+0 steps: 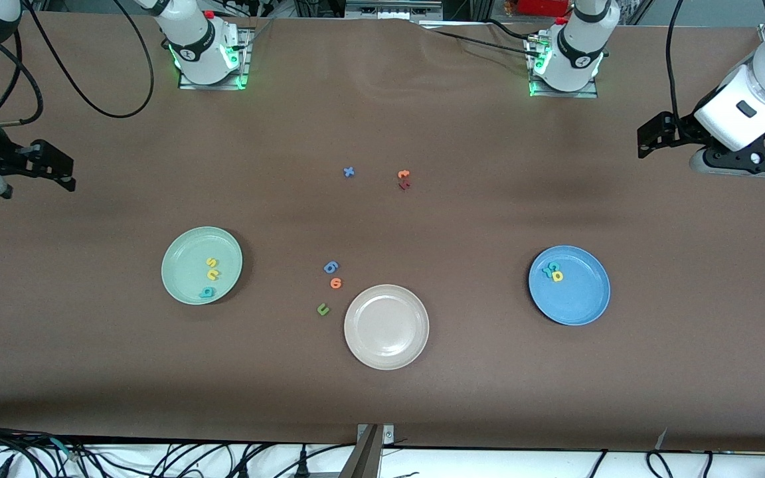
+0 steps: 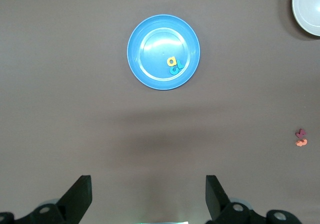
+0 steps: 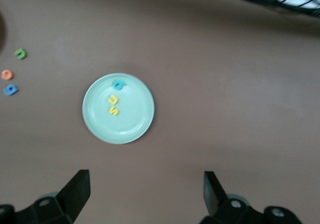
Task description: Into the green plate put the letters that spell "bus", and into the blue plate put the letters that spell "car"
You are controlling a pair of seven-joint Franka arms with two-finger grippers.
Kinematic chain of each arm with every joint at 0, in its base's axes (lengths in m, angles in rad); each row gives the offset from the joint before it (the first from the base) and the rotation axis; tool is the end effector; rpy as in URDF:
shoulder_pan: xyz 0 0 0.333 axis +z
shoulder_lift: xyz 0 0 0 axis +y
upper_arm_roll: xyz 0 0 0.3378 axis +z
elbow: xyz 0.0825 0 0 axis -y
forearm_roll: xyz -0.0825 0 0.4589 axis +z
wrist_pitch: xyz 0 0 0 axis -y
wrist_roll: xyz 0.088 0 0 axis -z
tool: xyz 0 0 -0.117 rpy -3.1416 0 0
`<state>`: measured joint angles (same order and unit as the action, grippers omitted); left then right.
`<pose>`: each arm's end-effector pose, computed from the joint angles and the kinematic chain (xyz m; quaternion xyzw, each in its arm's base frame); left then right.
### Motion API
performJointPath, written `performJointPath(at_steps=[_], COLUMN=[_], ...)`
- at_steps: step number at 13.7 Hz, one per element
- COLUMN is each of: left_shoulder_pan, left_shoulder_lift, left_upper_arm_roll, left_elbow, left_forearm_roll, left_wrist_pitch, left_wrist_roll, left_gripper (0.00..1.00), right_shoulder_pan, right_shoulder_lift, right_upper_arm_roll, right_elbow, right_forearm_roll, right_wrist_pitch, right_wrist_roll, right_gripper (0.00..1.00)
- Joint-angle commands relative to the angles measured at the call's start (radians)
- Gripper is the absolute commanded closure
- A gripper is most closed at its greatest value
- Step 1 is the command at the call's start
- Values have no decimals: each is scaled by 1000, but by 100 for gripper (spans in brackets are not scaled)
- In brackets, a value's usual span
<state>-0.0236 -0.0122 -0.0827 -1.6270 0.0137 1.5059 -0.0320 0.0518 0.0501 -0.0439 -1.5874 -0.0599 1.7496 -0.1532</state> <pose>0.6119 -0.0639 0.6081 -0.9978 0.0370 0.0538 0.0111 0.6632 -0.0001 0.6118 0.9944 0.0840 0.0536 0.0348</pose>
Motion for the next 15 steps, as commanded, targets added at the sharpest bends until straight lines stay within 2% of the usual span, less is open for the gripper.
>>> performJointPath(at_steps=[1, 2, 5, 7, 13, 15], left_shoulder_pan=[2, 2, -7, -9, -10, -10], left_shoulder_lift=[15, 15, 15, 15, 15, 15], left_upper_arm_roll=[-5, -5, -6, -8, -8, -9], left_elbow=[39, 39, 41, 41, 41, 51], left_forearm_roll=[2, 0, 2, 2, 3, 3], left_wrist_pitch=[-30, -29, -29, -29, -29, -30], left_wrist_roll=[-2, -2, -2, -26, -29, -29], left_gripper=[0, 0, 0, 0, 0, 0], right_shoulder_pan=[-53, -50, -49, -49, -49, -47], right_shoulder_lift=[-61, -79, -90, -121, -93, -78], right_upper_arm_roll=[53, 82, 88, 87, 78, 78], right_elbow=[-48, -63, -103, -163, -152, -155], right_forearm_roll=[-3, -3, 2, 3, 2, 2], right_wrist_pitch=[4, -33, -104, -82, 25, 22], right_wrist_roll=[-6, -2, 9, 3, 12, 14], right_gripper=[0, 0, 0, 0, 0, 0])
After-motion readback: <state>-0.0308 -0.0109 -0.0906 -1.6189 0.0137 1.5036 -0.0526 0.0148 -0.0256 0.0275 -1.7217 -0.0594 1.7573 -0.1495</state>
